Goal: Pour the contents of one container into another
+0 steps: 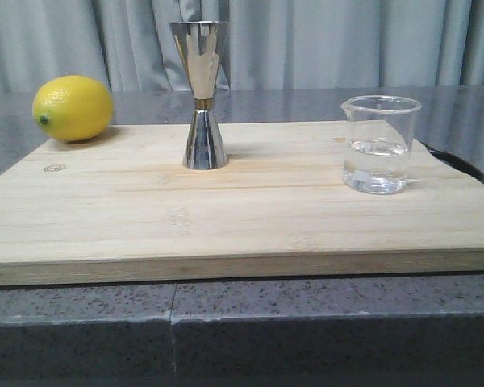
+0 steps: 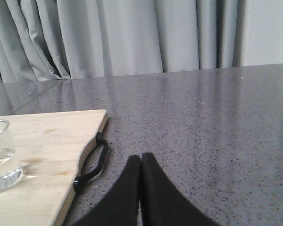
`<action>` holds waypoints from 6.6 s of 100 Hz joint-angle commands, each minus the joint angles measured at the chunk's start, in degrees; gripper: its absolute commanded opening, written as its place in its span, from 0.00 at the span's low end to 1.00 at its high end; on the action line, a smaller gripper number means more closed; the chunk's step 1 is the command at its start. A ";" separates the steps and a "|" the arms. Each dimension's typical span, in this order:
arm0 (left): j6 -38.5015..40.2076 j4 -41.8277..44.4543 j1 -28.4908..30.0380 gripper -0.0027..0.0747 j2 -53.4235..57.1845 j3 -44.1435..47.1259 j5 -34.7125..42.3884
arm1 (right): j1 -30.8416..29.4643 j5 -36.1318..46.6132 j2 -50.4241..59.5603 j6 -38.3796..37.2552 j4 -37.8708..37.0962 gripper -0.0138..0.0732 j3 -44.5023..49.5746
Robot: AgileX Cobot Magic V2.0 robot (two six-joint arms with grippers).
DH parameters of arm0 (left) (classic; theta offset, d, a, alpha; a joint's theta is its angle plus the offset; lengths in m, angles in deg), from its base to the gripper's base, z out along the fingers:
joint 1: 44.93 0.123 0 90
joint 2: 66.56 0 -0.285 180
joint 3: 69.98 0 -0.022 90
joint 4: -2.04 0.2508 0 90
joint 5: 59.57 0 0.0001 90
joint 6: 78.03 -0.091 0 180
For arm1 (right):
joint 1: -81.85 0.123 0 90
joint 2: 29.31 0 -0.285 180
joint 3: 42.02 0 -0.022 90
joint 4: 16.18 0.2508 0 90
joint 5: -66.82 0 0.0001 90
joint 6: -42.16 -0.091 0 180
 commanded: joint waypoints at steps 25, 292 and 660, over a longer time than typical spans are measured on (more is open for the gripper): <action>0.04 -0.13 0.18 0.01 1.42 0.34 4.84 | -0.28 4.77 1.29 0.50 -0.10 0.08 0.93; -0.73 -5.51 0.18 0.01 -15.43 -29.63 0.21 | -0.28 -14.50 -18.08 4.81 1.53 0.13 -33.07; -117.53 -103.44 -16.35 0.35 -99.78 -58.18 -59.23 | -0.28 -29.01 -28.10 4.81 1.45 0.89 -41.49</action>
